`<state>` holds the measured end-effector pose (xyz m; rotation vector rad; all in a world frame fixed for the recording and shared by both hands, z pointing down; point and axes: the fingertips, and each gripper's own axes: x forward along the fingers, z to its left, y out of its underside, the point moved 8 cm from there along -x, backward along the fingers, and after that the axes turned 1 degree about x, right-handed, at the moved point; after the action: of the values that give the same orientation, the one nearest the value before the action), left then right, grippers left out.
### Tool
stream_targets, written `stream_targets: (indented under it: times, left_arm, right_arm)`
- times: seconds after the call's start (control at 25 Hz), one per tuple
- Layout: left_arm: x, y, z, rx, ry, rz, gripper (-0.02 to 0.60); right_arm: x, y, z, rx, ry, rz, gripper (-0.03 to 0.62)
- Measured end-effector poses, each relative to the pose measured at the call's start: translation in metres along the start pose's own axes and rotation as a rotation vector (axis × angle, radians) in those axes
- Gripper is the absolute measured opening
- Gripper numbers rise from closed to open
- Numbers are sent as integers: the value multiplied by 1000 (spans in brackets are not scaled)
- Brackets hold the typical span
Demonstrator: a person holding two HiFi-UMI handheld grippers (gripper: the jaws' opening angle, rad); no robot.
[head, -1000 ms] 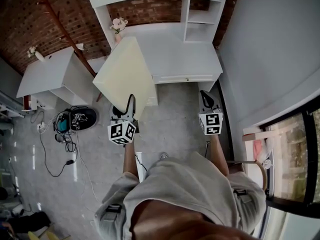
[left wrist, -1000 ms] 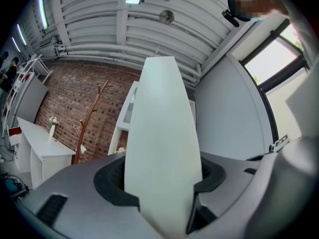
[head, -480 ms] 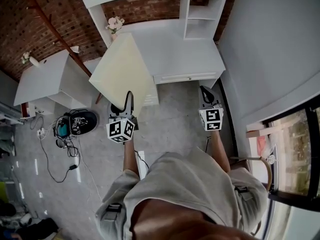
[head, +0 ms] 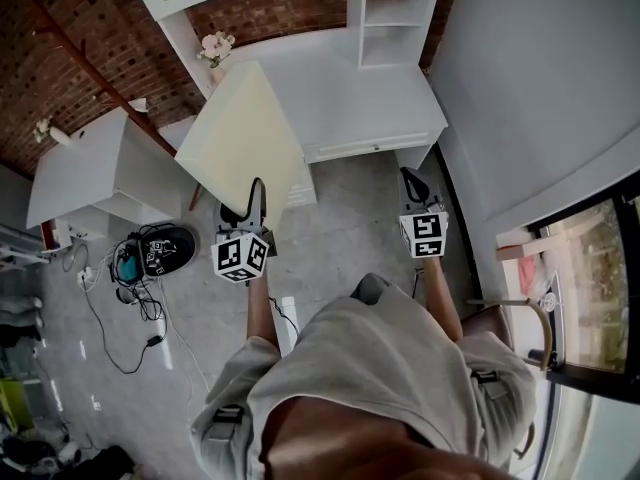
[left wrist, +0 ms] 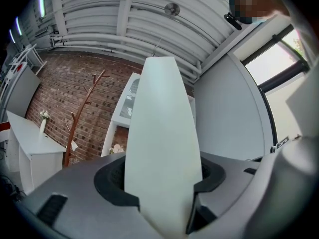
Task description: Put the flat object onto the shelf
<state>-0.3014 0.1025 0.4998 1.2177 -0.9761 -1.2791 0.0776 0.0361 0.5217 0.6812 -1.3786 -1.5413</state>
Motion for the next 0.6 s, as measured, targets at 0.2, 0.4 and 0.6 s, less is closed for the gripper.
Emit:
stream_targets:
  times: [0.2, 0.4, 0.6]
  left_arm:
    - [4, 3, -5, 1, 9, 10, 282]
    - [9, 11, -8, 2, 6, 19, 282]
    - [30, 16, -11, 4, 1, 17, 281]
  right_arm:
    - [-1, 6, -4, 7, 1, 11, 28]
    - [7, 15, -7, 15, -5, 15, 28]
    - [28, 18, -14, 21, -22, 9, 28]
